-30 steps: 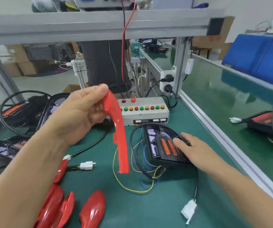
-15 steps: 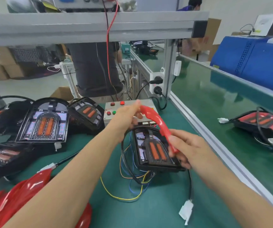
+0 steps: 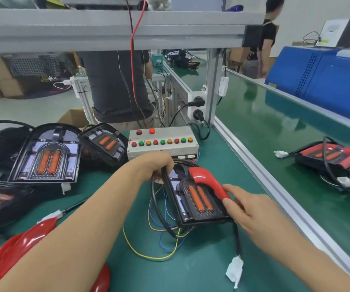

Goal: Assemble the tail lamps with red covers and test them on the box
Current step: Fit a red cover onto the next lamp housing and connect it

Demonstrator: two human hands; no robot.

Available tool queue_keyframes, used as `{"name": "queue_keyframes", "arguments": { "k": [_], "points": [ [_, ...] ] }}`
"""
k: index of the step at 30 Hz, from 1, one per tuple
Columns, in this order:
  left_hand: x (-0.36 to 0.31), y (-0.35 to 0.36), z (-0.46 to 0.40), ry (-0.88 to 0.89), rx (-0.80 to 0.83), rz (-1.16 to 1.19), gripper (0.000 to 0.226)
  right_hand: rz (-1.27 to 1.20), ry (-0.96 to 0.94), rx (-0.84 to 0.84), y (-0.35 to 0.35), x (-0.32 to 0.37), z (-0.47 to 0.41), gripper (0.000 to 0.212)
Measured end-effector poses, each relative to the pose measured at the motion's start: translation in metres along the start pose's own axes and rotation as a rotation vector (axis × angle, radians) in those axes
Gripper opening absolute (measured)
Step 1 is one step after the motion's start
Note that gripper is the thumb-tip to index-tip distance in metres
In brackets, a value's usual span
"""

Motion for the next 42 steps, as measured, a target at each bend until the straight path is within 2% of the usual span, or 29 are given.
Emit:
{"name": "queue_keyframes", "arguments": {
  "k": [4,7,8,11,12,14,18,22,23,24,26,28,30,34,38,42],
  "points": [
    [0.011,-0.004,0.013,0.003,0.097,0.185,0.018,0.033,-0.057,0.021,0.003,0.008,0.003,0.036],
    [0.010,-0.001,0.018,0.067,0.194,0.366,0.044,0.045,-0.091,0.035,0.001,0.015,0.000,0.036],
    [0.009,-0.001,0.020,0.091,0.216,0.429,0.045,0.048,-0.106,0.039,0.000,0.017,0.000,0.035],
    [0.002,0.006,0.030,0.184,0.277,0.555,0.016,0.014,-0.145,0.038,0.000,0.026,0.003,0.042],
    [0.000,0.008,0.032,0.216,0.297,0.574,0.011,0.003,-0.150,0.040,0.001,0.029,0.006,0.047],
    [0.001,0.011,0.034,0.218,0.316,0.575,0.019,-0.008,-0.159,0.040,0.003,0.033,0.008,0.052],
    [0.002,0.013,0.038,0.243,0.289,0.501,0.019,-0.003,-0.127,0.071,0.003,0.034,0.009,0.053],
    [0.002,0.008,0.042,0.291,0.227,0.459,0.031,0.278,-0.041,0.030,0.003,0.028,0.008,0.062],
    [0.002,0.007,0.043,0.294,0.222,0.445,0.034,0.248,0.003,0.047,0.005,0.023,0.006,0.063],
    [0.001,0.007,0.044,0.300,0.217,0.436,0.036,0.113,0.047,0.075,0.007,0.016,0.003,0.063],
    [0.000,0.006,0.046,0.310,0.219,0.429,0.036,-0.357,0.133,0.196,0.016,0.007,0.000,0.060],
    [0.000,0.006,0.047,0.307,0.227,0.421,0.034,-0.688,0.104,0.308,0.022,0.009,0.000,0.040],
    [0.000,0.006,0.047,0.302,0.236,0.415,0.033,-0.731,0.051,0.330,0.021,0.014,0.001,0.023],
    [-0.002,0.006,0.046,0.303,0.242,0.425,0.040,-0.717,0.078,0.254,0.021,0.015,0.001,0.020],
    [-0.003,0.008,0.046,0.313,0.257,0.509,0.029,-0.686,0.102,0.165,0.025,0.017,0.001,0.018],
    [-0.003,0.007,0.045,0.316,0.225,0.481,0.037,-0.649,0.101,0.174,0.025,0.019,-0.001,0.017]
  ]
}}
Point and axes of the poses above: each hand's wrist, its own z-axis away from the middle knuckle, its own y-axis out of the palm, x = y × z, the point moved 4 cm from there along -z, towards the middle knuckle, and after that the axes turned 13 degrees about x, right-handed, at the moved point
